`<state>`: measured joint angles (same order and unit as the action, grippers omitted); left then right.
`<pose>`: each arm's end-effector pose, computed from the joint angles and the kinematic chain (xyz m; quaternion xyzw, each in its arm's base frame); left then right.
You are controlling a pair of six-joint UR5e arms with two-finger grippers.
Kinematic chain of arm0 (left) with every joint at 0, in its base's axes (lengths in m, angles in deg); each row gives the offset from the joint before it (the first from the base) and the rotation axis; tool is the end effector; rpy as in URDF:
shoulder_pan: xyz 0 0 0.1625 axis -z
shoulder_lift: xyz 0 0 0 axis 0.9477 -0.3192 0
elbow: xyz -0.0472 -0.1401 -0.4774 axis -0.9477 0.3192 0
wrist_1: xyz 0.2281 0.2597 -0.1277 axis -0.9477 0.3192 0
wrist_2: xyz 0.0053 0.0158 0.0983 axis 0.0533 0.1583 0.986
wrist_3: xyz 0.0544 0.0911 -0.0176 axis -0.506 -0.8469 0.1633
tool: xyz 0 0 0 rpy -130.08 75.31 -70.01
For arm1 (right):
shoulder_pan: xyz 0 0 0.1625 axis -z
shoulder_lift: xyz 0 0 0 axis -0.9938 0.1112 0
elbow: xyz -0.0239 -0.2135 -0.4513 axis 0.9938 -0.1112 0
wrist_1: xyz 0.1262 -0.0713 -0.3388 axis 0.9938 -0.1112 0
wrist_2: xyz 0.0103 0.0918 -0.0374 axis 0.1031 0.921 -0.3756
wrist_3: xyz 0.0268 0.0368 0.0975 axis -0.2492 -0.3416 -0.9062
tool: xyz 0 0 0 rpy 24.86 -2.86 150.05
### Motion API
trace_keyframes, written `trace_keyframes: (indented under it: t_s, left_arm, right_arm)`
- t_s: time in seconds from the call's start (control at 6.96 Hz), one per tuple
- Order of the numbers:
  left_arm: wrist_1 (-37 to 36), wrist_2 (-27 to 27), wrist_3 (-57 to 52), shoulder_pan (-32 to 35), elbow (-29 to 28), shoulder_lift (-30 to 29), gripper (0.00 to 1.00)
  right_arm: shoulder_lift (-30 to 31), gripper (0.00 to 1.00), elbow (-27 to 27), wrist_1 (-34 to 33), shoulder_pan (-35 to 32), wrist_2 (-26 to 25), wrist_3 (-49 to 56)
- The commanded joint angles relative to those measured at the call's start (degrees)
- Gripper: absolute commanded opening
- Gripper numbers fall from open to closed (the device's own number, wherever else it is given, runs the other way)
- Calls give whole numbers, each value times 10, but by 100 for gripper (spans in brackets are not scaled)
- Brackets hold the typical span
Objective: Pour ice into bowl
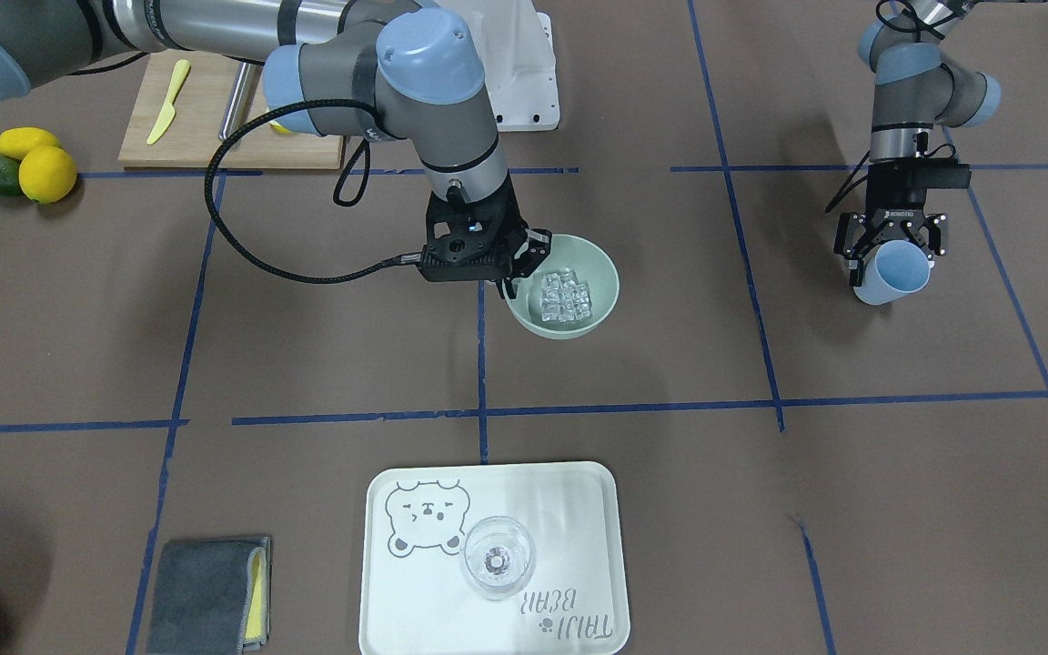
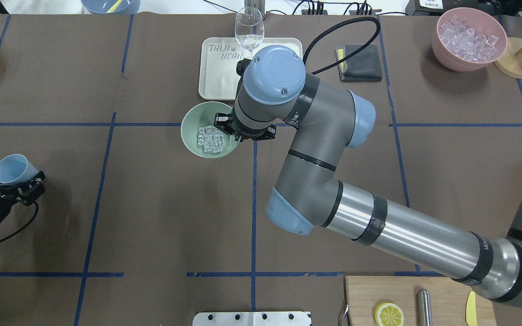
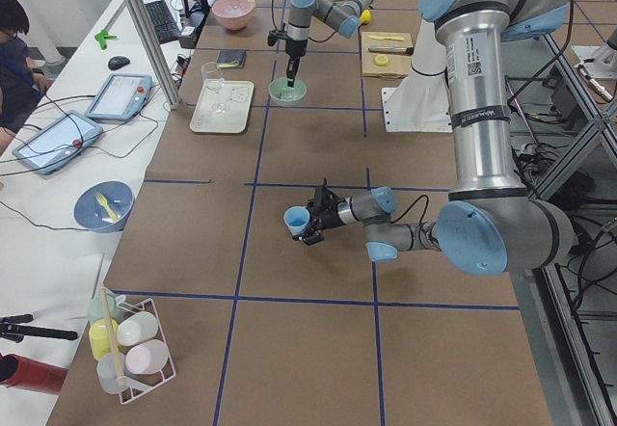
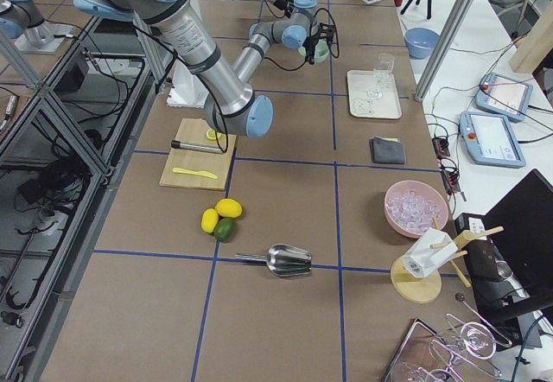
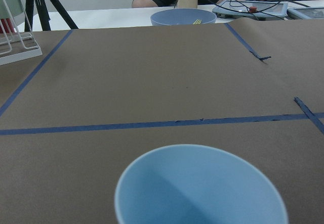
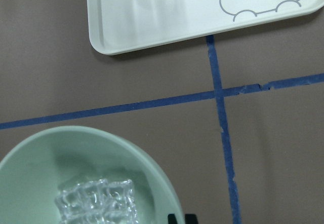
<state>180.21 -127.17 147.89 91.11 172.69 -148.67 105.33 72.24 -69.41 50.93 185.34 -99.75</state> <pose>0.2385 -0.3017 0.6985 0.4524 0.3359 -0.1555 0.8114 -0.5784 -0.4913 0.2123 0.0457 -0.4767 0.0968 0.8725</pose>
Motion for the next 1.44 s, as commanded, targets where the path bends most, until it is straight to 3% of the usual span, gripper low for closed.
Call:
trace_keyframes:
  t_s: [0.0,0.43,0.72,1.01,1.29]
  left_arm:
    - [0,-16,-2,0,4,7,100]
    - [0,-78,-34,1,86,74,100]
    - [0,-142,-37,1,100,84,100]
    - [-4,-196,-71,6,168,145,100]
    - [-37,-255,-74,32,221,162,100]
  right_arm:
    - [25,0,16,-3,-18,17,21]
    - [38,0,43,-46,-26,16,53]
    - [71,0,53,-49,-36,17,69]
    - [145,0,121,-77,-46,18,96]
    - [237,0,199,-88,-53,15,139]
